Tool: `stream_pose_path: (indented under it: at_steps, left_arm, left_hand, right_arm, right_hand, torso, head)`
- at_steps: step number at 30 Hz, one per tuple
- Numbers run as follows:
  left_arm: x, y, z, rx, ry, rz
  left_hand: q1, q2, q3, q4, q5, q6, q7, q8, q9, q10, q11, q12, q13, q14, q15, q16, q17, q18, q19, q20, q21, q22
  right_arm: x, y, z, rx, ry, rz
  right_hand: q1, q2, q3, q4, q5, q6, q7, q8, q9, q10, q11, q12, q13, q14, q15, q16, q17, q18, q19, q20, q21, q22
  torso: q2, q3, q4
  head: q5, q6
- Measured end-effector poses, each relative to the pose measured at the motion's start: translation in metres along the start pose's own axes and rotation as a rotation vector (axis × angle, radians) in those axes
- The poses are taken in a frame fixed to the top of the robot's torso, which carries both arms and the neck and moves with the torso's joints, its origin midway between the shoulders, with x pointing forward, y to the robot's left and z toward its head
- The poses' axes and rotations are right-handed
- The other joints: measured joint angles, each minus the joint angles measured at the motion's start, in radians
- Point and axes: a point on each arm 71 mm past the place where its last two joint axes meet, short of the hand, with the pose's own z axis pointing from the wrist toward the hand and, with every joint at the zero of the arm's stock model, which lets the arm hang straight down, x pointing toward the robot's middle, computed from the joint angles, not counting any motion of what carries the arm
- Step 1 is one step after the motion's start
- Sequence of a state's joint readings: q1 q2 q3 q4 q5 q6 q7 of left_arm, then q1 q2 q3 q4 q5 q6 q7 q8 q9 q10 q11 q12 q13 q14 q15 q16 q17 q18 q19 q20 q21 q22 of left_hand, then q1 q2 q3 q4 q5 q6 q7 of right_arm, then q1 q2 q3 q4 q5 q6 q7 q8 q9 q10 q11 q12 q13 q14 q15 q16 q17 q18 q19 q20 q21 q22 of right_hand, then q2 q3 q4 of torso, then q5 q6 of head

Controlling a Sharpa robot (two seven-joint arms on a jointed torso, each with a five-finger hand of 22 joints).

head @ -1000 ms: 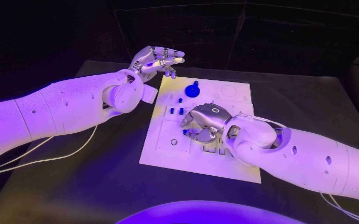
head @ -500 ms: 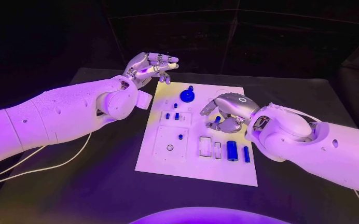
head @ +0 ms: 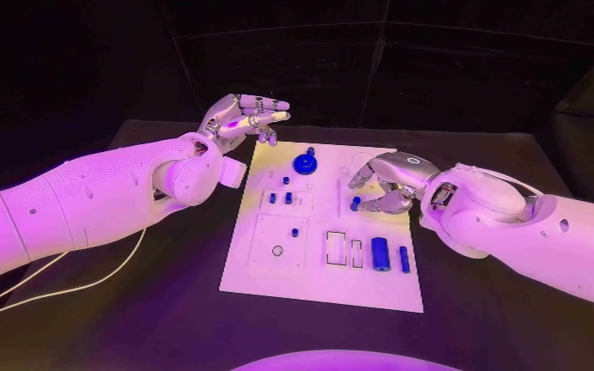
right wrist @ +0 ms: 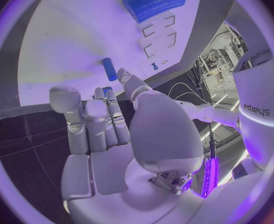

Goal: Assemble the parts on the task board

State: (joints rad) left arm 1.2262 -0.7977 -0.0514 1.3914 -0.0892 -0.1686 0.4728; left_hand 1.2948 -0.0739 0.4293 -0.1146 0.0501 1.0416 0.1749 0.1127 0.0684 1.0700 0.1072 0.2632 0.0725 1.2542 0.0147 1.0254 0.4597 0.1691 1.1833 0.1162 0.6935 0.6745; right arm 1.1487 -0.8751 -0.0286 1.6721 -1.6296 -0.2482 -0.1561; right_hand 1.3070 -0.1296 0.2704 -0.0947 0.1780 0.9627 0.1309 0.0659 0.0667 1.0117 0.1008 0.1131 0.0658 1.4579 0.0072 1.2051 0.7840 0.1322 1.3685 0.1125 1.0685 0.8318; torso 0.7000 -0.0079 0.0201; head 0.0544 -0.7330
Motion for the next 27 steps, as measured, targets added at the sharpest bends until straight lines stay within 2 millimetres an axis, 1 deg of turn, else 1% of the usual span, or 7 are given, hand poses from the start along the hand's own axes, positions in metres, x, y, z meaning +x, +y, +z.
stream_pose_path:
  at_steps: [5, 8, 10, 19, 24, 25, 27]
  left_arm:
    - [0.000, 0.000, 0.000, 0.000, 0.001, 0.000]
    - [0.000, 0.000, 0.000, -0.001, 0.001, 0.000]
    - [0.000, 0.000, 0.000, -0.001, 0.000, 0.000]
    - [0.000, 0.000, 0.000, -0.001, 0.000, 0.000]
    - [-0.001, 0.000, 0.000, -0.001, -0.001, 0.000]
    - [-0.001, 0.000, 0.000, -0.001, -0.001, 0.000]
    - [-0.001, 0.000, 0.000, -0.001, -0.001, 0.000]
  left_hand:
    - [0.000, 0.000, 0.000, 0.000, 0.000, 0.000, 0.000, 0.000, 0.000, 0.000, 0.000, 0.000, 0.000, 0.000, 0.000, 0.000, 0.000, 0.000, 0.000, 0.000, 0.000, 0.000]
    - [0.000, 0.000, 0.000, 0.000, 0.000, 0.000, 0.000, 0.000, 0.000, 0.000, 0.000, 0.000, 0.000, 0.000, 0.000, 0.000, 0.000, 0.000, 0.000, 0.000, 0.000, 0.000]
    - [0.000, 0.000, -0.002, 0.002, 0.000, 0.000, 0.000, 0.000, 0.000, 0.000, 0.000, 0.000, 0.000, 0.000, 0.000, 0.000, 0.000, 0.000, 0.000, 0.000, 0.000, 0.000]
    - [0.000, 0.000, -0.003, 0.003, 0.000, 0.000, 0.000, 0.000, 0.000, 0.000, 0.000, 0.000, 0.000, 0.000, 0.000, 0.000, -0.001, 0.000, 0.000, 0.000, 0.000, 0.000]
    - [0.000, 0.000, -0.003, 0.003, 0.000, 0.000, 0.000, 0.000, 0.000, 0.000, 0.000, 0.000, 0.000, 0.000, 0.000, 0.000, -0.001, 0.000, 0.000, 0.000, 0.000, 0.000]
    - [0.000, 0.000, -0.003, 0.003, 0.000, 0.000, 0.000, 0.000, 0.000, 0.000, 0.000, 0.000, 0.000, 0.000, 0.000, 0.000, -0.001, 0.000, 0.000, 0.000, 0.000, 0.000]
    - [0.000, 0.000, -0.003, 0.003, 0.000, 0.000, 0.000, 0.000, 0.000, 0.000, 0.000, 0.000, 0.000, 0.000, 0.000, 0.000, -0.001, 0.000, 0.000, 0.000, 0.000, 0.000]
  right_arm:
    - [0.003, 0.000, 0.002, 0.004, 0.032, -0.005]
    - [0.004, 0.000, 0.004, 0.006, 0.050, -0.009]
    - [0.005, 0.001, 0.005, 0.004, 0.061, -0.011]
    - [0.008, 0.004, 0.009, -0.006, 0.094, -0.019]
    - [0.009, 0.004, 0.012, -0.006, 0.101, -0.023]
    - [0.009, 0.004, 0.012, -0.006, 0.102, -0.023]
    - [0.009, 0.004, 0.014, -0.006, 0.102, -0.024]
  right_hand:
    - [0.012, 0.012, 0.000, 0.000, 0.000, 0.017, 0.010, 0.000, 0.002, 0.044, -0.009, 0.030, 0.001, 0.000, 0.000, 0.000, -0.004, 0.000, 0.000, 0.000, 0.000, -0.002]
    - [0.014, 0.014, 0.002, 0.002, 0.000, 0.033, 0.011, 0.000, 0.003, 0.074, -0.015, 0.041, 0.001, 0.000, 0.000, 0.000, -0.004, 0.000, -0.004, -0.004, 0.000, -0.002]
    - [0.015, 0.015, 0.009, 0.009, 0.006, 0.056, 0.012, 0.010, 0.005, 0.093, -0.017, 0.046, 0.000, 0.004, -0.004, 0.000, 0.000, 0.000, -0.003, -0.004, 0.000, 0.001]
    - [0.031, 0.031, 0.071, 0.008, 0.002, 0.108, 0.009, 0.018, 0.006, 0.166, -0.032, 0.052, -0.002, 0.008, -0.015, 0.018, 0.028, 0.000, 0.009, -0.016, 0.018, 0.023]
    - [0.031, 0.031, 0.100, 0.006, -0.008, 0.122, 0.007, 0.018, 0.006, 0.184, -0.033, 0.045, -0.002, 0.009, -0.017, 0.024, 0.033, 0.000, 0.013, -0.020, 0.021, 0.027]
    - [0.031, 0.031, 0.109, 0.006, -0.009, 0.125, 0.011, 0.018, 0.006, 0.186, -0.031, 0.044, -0.002, 0.009, -0.017, 0.026, 0.035, 0.000, 0.013, -0.020, 0.024, 0.028]
    - [0.037, 0.037, 0.124, 0.004, -0.025, 0.134, 0.009, 0.018, 0.006, 0.195, -0.033, 0.038, -0.003, 0.009, -0.017, 0.026, 0.038, 0.000, 0.013, -0.020, 0.025, 0.030]
  torso:
    - [0.000, -0.0001, 0.0012]
    - [0.000, -0.0006, 0.0019]
    - [0.001, -0.0006, 0.0019]
    - [0.001, -0.0002, 0.0008]
    - [0.001, 0.0000, 0.0008]
    - [0.001, 0.0000, 0.0008]
    - [0.001, 0.0004, 0.0008]
  head:
    - [0.000, -0.004]
    - [0.001, -0.005]
    - [0.003, -0.006]
    - [0.005, -0.010]
    - [0.004, -0.013]
    - [0.004, -0.013]
    - [0.004, -0.014]
